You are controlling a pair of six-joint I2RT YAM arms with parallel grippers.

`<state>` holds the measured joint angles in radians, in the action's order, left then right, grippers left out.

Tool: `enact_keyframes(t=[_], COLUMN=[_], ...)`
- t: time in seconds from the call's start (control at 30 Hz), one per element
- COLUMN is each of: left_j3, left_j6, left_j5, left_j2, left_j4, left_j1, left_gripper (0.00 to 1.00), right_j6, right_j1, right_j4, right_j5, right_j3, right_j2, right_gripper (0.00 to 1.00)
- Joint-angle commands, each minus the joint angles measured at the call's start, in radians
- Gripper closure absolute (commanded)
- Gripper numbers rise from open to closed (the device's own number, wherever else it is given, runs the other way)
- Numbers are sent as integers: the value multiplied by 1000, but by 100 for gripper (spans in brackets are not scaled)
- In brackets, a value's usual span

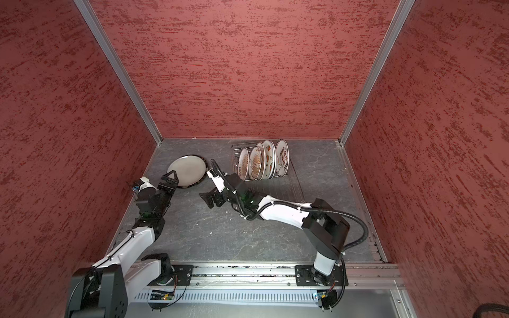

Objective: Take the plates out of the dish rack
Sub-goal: 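Open the left gripper and lift it off the stacked white plate, then move the left gripper toward the rack while the right gripper reaches into the rack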

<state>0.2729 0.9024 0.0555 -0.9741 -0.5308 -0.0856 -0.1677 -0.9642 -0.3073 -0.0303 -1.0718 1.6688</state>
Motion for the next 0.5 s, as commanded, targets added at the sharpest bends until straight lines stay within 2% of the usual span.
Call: enact_keyframes(t=[0.0,0.1,0.2,0.27,0.4,0.43,0.47], left_j3=[-46,-79,-113,-125,-138,-146,-151], left_j6=[-72,-95,-131,-207,-278,-294,-308], left_j5=[93,171,231,264,250,266,290], left_j2=[38,42,34,35,46,42,37], left_j4=[-121,-194,-293,-344,-329,-346,-358], left_j1=[27,79,162,232,331,347,358], left_gripper=[1,1,0,0,1,1,1], right_j6=[-12,-20,-29,-38,-69,-77,-74], right_j1=[3,8,20,30,70,87,107], right_j4=[-159,-268,-243,-238,-251,-251,-260], right_j5=[115,124,166,209,287,274,227], right_j3=[99,208,231,249,298,310,324], right_j2=[-94,-178,-210,-248,-290,-304,-316], right_gripper=[1,1,1,1,1,6,15])
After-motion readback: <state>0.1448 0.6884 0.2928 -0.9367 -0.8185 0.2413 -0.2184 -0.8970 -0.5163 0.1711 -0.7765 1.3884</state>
